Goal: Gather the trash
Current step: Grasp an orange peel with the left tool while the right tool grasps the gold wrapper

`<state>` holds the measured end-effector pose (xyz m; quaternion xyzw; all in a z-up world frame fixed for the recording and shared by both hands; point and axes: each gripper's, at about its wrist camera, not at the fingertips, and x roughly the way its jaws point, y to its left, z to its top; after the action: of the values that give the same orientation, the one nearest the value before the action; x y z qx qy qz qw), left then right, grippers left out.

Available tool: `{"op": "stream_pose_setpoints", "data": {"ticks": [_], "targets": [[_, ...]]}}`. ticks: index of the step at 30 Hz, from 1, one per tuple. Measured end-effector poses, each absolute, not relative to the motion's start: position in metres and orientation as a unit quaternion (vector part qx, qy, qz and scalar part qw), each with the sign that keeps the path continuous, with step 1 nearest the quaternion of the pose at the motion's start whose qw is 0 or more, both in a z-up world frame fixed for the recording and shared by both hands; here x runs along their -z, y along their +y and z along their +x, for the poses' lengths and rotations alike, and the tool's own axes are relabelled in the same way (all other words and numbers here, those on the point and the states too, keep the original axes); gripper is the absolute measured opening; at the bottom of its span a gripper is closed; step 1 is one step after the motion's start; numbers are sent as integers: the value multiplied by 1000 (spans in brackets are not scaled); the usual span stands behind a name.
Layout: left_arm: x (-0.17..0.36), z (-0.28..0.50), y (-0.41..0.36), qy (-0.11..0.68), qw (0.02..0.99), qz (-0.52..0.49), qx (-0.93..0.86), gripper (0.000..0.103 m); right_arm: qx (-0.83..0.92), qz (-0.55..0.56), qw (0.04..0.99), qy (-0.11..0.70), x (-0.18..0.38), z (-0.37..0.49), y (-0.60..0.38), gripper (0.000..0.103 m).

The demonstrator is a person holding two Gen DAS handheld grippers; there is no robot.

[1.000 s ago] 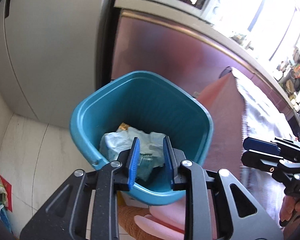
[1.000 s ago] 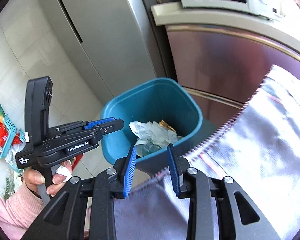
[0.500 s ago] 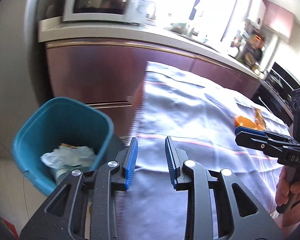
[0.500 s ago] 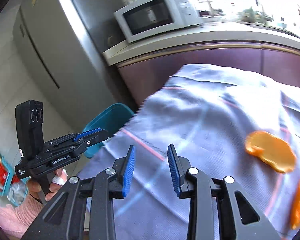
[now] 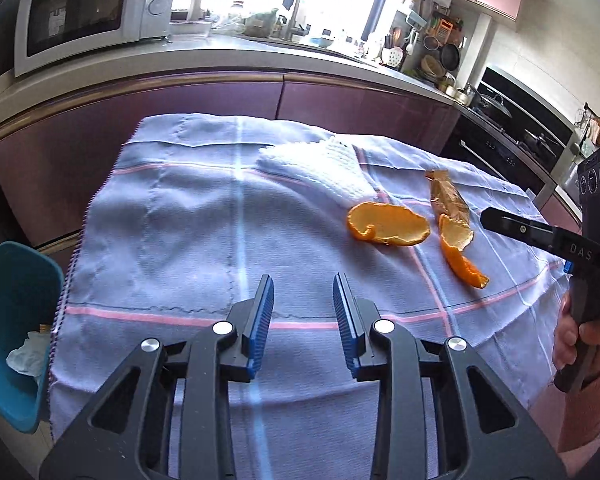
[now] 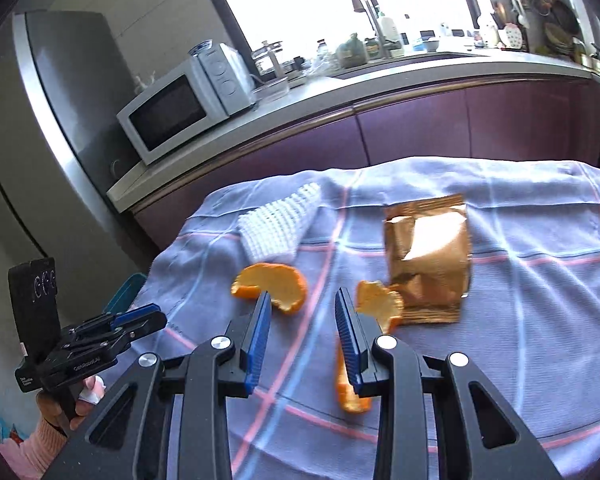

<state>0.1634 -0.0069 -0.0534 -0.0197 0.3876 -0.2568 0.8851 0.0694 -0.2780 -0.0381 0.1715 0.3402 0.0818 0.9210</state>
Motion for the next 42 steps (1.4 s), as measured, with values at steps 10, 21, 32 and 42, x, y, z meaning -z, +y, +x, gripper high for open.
{"op": "stream_pose_setpoints", "data": {"ticks": [10,21,32,42], "targets": [[64,194,-61,416,869,-15,266,40,-22,200,914,353,61,96,-347,43],[77,228,-86,451,853,-24,260,44,-38,234,896,377,84,129,-368,58],[79,236,-103,457,847,-20,270,27,-62,243,891,379,87,129,-370,22],[76,228,-100,450,852,-23,268,19,-74,217,907,353,72,116,-363,2]]}}
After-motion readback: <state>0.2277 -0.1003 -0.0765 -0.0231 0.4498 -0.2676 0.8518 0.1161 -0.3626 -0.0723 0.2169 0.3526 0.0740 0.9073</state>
